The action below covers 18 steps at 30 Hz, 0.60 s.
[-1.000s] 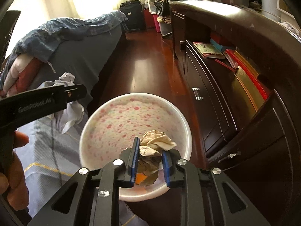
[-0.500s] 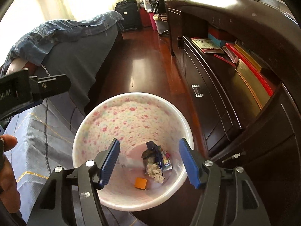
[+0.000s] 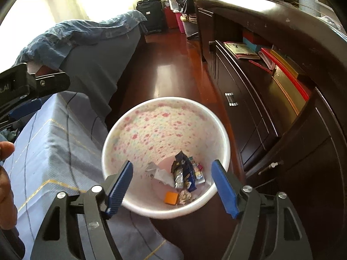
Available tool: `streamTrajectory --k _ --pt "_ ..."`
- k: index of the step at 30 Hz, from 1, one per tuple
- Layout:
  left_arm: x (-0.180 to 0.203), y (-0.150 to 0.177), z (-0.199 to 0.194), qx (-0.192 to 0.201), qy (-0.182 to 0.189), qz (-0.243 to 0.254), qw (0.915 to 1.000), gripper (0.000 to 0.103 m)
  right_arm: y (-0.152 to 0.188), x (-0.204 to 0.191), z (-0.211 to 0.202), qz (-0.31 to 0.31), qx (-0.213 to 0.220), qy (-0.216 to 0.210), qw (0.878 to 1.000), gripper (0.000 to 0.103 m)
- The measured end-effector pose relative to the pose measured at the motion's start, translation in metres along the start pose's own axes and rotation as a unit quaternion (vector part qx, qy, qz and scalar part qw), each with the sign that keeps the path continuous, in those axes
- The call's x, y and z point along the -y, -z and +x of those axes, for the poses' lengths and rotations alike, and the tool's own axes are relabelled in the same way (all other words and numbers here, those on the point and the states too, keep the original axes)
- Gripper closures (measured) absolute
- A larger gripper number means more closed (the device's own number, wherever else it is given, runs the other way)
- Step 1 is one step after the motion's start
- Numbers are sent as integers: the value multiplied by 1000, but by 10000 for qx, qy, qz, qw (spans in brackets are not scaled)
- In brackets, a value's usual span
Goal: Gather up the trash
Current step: 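Open both tools to drop the paper and tissue into the wastebasket, then grasp the red-white snack wrapper with the left tool while the right tool grasps the wet-wipe packet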
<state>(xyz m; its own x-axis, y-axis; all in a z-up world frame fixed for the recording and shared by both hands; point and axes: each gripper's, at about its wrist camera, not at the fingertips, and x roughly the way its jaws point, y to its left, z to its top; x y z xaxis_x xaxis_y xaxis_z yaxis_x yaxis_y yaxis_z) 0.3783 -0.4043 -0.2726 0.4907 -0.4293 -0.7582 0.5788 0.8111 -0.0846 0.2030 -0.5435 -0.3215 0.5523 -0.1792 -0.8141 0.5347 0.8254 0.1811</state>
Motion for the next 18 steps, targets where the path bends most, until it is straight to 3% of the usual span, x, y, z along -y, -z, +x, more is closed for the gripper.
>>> streamTrajectory --k 9,18 --pt "-53 15 -44 206 -459 -298 9983 12 14 -46 -39 -443 60 -297 9986 19" --pt "-135 41 -100 384 -1117 -864 9892 8 32 -123 -71 -1208 91 -892 9886 16"
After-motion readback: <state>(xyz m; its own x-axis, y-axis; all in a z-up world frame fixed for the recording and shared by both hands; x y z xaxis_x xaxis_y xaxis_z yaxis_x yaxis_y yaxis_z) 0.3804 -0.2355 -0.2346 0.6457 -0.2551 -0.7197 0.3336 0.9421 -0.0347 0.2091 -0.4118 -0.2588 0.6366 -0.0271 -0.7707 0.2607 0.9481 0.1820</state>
